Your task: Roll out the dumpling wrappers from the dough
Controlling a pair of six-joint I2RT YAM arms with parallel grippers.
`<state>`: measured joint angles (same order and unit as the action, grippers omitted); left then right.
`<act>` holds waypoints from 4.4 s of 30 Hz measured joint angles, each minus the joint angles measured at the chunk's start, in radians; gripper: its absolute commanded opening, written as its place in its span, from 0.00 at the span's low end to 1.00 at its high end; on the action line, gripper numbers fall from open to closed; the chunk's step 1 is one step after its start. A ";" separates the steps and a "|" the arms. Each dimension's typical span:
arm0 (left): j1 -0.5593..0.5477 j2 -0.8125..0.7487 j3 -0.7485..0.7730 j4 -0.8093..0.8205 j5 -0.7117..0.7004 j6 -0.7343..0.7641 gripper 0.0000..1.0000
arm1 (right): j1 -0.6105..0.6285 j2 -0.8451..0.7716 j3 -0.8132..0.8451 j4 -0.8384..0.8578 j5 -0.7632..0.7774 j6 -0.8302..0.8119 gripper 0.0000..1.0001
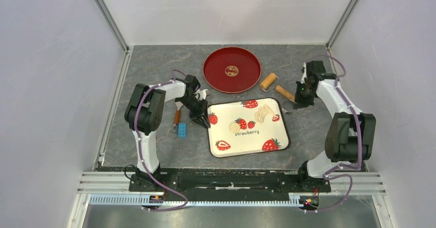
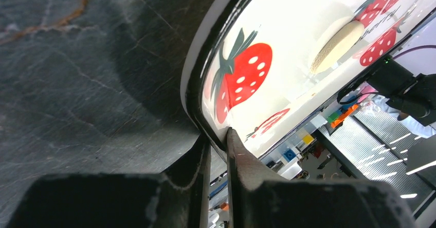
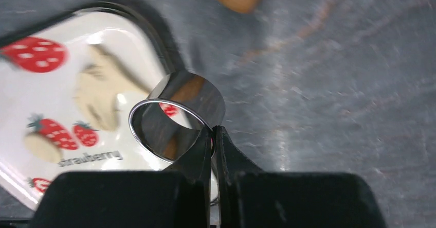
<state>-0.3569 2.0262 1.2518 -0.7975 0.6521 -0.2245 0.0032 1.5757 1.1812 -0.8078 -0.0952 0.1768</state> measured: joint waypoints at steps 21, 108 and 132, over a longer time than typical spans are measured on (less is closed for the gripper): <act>-0.010 -0.204 -0.031 0.074 -0.188 0.045 0.73 | -0.191 0.029 -0.198 0.093 0.060 -0.061 0.62; -0.307 -0.560 -0.118 0.048 -0.573 0.252 0.02 | 0.491 0.272 0.315 0.173 -0.498 0.094 0.98; -0.307 -0.626 -0.118 0.040 -0.568 0.291 0.02 | 0.445 0.307 0.291 0.160 -0.410 0.095 0.98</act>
<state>-0.6636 1.3998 1.1339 -0.7570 0.0845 0.0669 0.4480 1.8824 1.4723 -0.6479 -0.5056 0.2718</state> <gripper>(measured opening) 0.206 0.979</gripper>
